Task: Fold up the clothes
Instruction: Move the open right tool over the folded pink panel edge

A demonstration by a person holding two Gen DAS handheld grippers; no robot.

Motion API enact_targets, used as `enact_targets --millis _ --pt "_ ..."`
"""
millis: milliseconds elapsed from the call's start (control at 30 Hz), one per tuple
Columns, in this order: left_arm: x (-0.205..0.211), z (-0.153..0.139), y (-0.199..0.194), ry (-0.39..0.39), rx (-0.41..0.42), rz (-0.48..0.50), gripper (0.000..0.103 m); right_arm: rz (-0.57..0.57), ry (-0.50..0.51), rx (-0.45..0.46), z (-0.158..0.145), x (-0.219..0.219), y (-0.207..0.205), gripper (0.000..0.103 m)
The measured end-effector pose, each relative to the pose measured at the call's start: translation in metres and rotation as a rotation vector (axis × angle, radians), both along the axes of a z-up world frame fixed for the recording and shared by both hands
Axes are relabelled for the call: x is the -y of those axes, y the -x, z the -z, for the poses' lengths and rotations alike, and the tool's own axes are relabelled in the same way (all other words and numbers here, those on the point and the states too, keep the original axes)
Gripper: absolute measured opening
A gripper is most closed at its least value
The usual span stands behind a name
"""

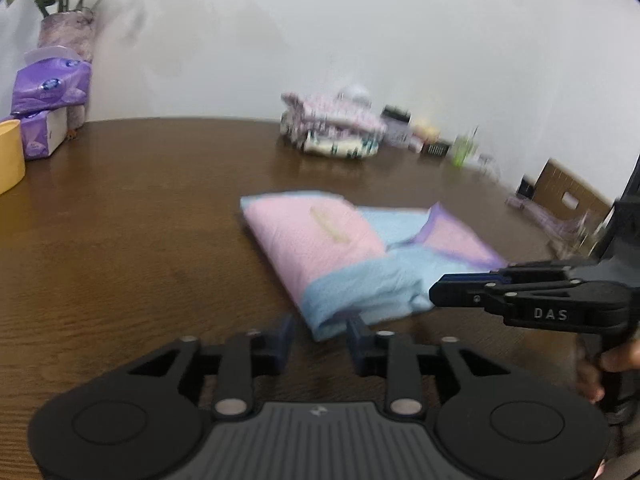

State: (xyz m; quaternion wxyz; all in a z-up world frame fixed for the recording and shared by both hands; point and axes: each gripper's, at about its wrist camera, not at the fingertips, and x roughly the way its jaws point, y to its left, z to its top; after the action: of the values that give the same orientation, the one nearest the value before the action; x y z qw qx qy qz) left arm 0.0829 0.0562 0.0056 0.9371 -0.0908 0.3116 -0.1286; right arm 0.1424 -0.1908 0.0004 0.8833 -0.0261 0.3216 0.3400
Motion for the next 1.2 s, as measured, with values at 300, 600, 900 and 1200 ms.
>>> enact_targets --millis 300,600,900,1200 --pt "0.012 -0.012 -0.03 -0.001 0.044 0.018 0.034 0.032 -0.106 -0.044 -0.002 -0.012 -0.035 0.035" --pt "0.015 0.006 -0.038 -0.045 -0.01 0.071 0.02 0.045 -0.12 -0.135 0.015 -0.013 -0.044 0.028" --pt "0.017 0.002 -0.043 -0.042 0.005 0.121 0.024 0.046 -0.118 -0.084 -0.011 -0.015 -0.065 0.024" --pt "0.021 0.006 -0.047 -0.066 0.008 0.169 0.022 0.093 -0.126 -0.198 0.007 -0.04 -0.133 0.024"
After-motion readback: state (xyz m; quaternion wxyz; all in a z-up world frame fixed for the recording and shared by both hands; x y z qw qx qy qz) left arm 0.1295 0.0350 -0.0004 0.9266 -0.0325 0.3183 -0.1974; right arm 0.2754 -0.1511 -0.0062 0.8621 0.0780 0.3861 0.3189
